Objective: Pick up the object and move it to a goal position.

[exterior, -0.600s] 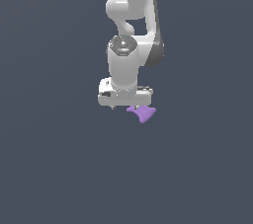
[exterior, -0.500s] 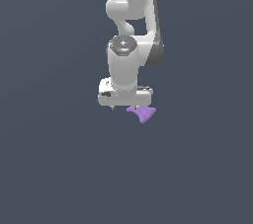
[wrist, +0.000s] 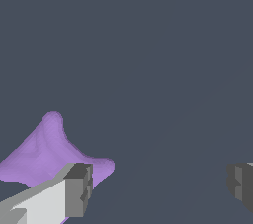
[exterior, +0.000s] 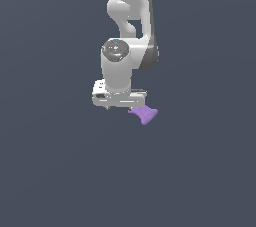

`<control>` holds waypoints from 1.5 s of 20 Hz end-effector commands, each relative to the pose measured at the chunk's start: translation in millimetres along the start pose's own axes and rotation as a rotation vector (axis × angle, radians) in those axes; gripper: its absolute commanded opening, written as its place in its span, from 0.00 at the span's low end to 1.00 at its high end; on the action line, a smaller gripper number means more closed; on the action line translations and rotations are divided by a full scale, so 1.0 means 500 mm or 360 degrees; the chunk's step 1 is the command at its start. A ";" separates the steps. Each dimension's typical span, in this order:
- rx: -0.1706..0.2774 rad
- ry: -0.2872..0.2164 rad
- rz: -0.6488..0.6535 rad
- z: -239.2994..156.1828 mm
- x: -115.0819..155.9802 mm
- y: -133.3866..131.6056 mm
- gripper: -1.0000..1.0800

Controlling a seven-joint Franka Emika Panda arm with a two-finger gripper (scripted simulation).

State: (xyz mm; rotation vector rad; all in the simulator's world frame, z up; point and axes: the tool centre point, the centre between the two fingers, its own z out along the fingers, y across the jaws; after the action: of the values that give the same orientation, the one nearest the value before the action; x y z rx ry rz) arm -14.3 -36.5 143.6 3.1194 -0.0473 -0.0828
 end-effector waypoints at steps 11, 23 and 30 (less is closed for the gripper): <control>-0.0004 0.0012 -0.0205 0.024 -0.011 -0.036 0.96; -0.0007 0.0054 -0.0830 0.090 -0.057 -0.145 0.96; -0.0004 0.0079 -0.1136 0.119 -0.085 -0.198 0.96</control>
State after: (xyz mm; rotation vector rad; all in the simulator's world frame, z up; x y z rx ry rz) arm -54.1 57.7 86.9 2.9739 0.9953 -0.0191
